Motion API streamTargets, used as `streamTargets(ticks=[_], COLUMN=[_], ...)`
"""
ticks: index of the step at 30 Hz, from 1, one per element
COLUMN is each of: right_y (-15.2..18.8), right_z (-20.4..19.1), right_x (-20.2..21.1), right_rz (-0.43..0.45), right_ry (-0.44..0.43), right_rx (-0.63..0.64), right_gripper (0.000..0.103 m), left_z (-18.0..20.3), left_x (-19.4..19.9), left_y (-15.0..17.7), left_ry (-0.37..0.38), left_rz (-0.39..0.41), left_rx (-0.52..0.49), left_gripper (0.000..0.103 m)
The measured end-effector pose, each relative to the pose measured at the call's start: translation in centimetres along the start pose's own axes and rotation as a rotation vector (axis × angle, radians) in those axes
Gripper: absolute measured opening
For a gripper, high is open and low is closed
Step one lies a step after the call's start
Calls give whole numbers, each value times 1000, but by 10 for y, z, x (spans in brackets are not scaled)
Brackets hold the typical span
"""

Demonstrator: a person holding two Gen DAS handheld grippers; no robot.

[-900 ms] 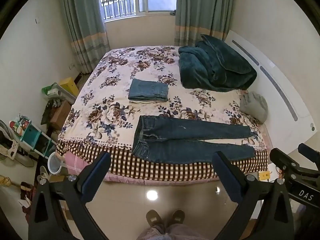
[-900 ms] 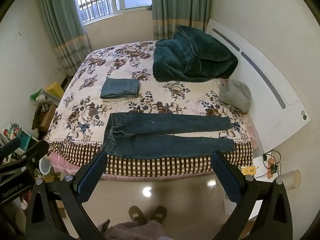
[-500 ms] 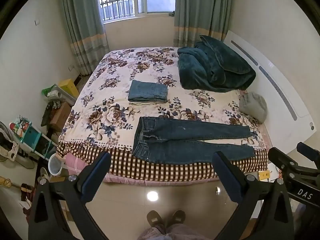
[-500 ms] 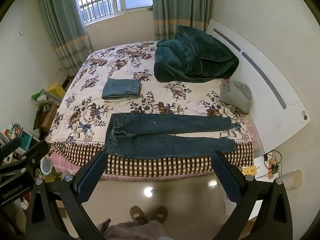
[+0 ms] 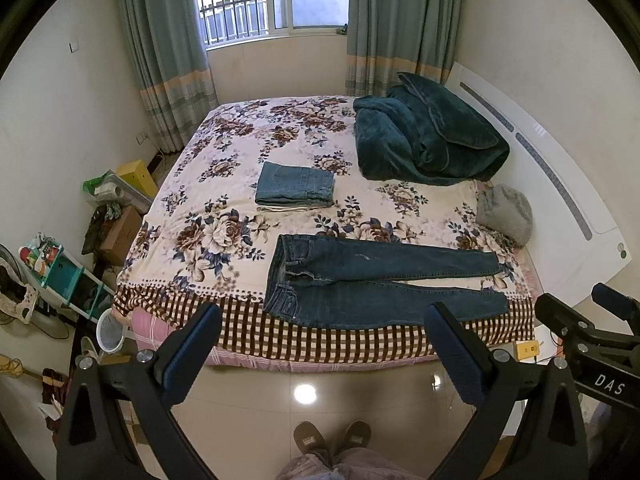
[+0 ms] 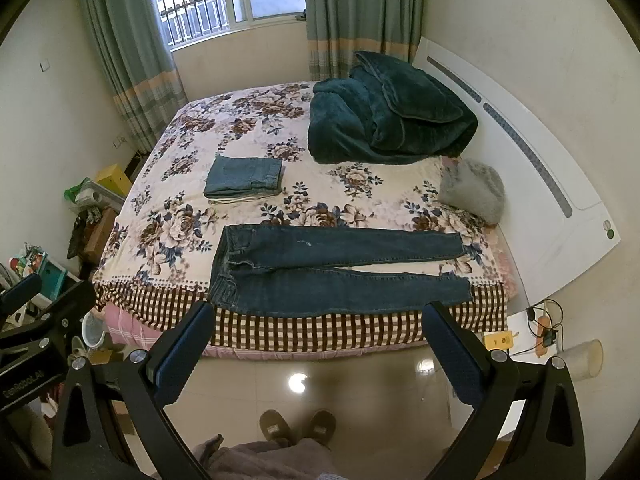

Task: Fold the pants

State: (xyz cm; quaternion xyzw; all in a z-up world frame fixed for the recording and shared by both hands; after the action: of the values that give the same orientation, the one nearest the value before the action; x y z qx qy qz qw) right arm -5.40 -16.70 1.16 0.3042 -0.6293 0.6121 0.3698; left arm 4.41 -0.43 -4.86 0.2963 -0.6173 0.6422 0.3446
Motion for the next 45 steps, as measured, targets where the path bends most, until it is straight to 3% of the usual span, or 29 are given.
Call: streamTargets(ticks=[19, 45], right_y=[6, 4], right_z=[-12, -10], right_x=[22, 20], right_rz=[8, 14], right_ry=[-12, -15], right_rx=[-1, 0], right_gripper=[103, 103], left_z=[1, 1], left_x=[5, 7], left_y=[-6, -6], left_ry=[0, 1], left_rz=[8, 13], left_rx=[-1, 0], left_gripper=[103, 103])
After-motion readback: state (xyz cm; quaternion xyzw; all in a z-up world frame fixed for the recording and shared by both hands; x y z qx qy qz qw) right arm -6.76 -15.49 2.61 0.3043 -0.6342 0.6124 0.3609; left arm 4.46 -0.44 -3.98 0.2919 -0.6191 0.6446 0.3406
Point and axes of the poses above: each gripper's, at about its wrist camera, not at the fingertips, and x roughly against the way its jaws point, z to its right, y to its underside, the point moved 7 cm from there along -x, roughly the way its jaws point, and after that the axes turned 4 degrees about y, right-handed, at the moved point
